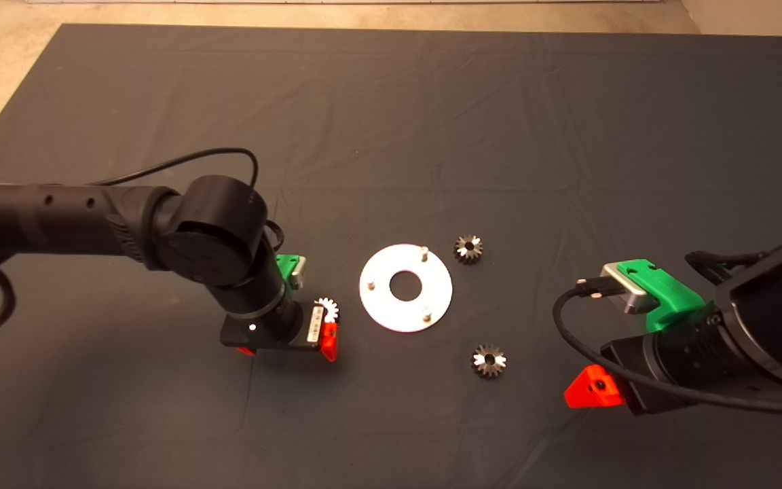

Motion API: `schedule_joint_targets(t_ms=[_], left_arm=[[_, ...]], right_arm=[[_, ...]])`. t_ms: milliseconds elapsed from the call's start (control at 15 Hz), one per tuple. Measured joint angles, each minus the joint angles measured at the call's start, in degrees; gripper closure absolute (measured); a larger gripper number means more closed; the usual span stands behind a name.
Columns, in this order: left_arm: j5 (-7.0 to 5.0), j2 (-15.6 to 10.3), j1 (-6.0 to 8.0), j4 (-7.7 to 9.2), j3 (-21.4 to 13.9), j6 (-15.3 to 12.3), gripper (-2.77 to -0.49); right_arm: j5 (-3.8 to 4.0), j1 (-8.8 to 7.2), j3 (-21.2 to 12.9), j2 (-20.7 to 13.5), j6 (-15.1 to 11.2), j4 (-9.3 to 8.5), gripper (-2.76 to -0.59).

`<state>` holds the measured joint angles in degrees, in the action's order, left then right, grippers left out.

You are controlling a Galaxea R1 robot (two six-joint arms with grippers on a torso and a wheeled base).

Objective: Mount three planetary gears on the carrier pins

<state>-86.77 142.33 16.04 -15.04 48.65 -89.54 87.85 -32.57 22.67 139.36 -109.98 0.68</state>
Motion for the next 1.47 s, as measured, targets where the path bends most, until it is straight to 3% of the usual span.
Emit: schedule_joint_targets(t_ms=[200, 467, 867, 1067, 1333, 1467], left_arm=[[0.00, 2.9, -0.04, -0.15, 4.1, 2.0, -2.75], [0.20, 3.0, -0.37, -0.43, 4.7, 2.3, -2.75], [0.23, 2.9, -0.37, -1.76, 8.7, 5.9, -2.75], [1.91, 3.1, -0.37, -1.93, 9.4, 5.9, -2.75], [2.23, 4.2, -0.65, -1.99, 13.9, 5.8, -2.75], [2.27, 5.0, -0.65, -2.01, 14.5, 5.8, -2.75]], right_arm=[[-0.04, 0.00, 0.0, 0.0, 0.0, 0.00, -2.73], [-0.06, 0.00, 0.0, 0.0, 0.0, -0.02, -2.73], [0.00, 0.00, 0.0, 0.0, 0.0, 0.00, -2.73], [0.00, 0.02, 0.0, 0.0, 0.0, 0.00, -2.73], [0.02, 0.05, 0.0, 0.0, 0.0, -0.02, -2.73], [0.00, 0.02, 0.0, 0.0, 0.0, -0.01, -2.73]])
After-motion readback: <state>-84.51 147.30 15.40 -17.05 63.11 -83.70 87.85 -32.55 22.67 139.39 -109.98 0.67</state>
